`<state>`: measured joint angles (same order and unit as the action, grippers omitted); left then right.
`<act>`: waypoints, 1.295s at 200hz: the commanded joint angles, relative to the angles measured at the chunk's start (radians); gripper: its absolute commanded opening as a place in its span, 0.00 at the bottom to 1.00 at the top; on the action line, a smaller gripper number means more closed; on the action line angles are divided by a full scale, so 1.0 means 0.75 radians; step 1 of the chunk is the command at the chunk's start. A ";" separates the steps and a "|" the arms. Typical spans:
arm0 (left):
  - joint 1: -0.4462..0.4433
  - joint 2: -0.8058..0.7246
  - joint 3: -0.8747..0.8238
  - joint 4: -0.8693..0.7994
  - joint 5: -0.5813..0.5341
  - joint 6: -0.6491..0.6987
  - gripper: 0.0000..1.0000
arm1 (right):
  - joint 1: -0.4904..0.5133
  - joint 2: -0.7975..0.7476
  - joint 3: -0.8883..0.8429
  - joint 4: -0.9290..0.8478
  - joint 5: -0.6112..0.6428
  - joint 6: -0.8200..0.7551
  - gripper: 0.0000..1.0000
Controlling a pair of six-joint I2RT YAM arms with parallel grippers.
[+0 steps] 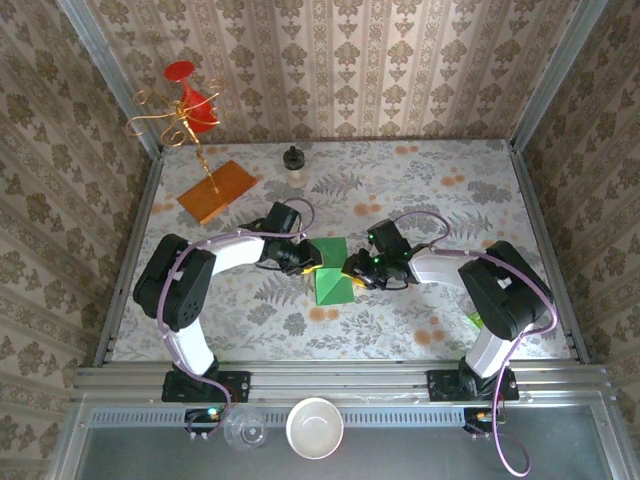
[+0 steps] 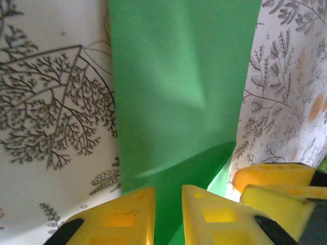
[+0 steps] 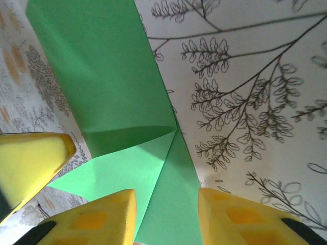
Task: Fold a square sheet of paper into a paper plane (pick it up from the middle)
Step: Turn over the paper at the center of the table.
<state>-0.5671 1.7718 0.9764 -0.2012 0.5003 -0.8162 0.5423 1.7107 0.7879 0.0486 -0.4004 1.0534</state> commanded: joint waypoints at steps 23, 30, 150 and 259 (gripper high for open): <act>0.024 0.030 -0.018 0.049 0.007 -0.026 0.23 | 0.029 0.062 0.035 0.048 0.006 0.061 0.35; 0.026 0.033 -0.019 0.049 0.007 -0.028 0.22 | 0.031 0.068 0.039 0.050 0.008 0.062 0.34; -0.070 -0.241 -0.081 -0.002 -0.011 -0.071 0.25 | 0.036 0.000 0.026 0.027 0.047 0.047 0.35; -0.011 0.022 -0.051 0.034 -0.050 -0.054 0.24 | 0.048 -0.014 0.022 0.069 0.035 0.083 0.35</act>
<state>-0.5739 1.7733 0.9348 -0.1879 0.4587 -0.8566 0.5678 1.7271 0.7948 0.0803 -0.3843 1.1007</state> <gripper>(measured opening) 0.238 0.351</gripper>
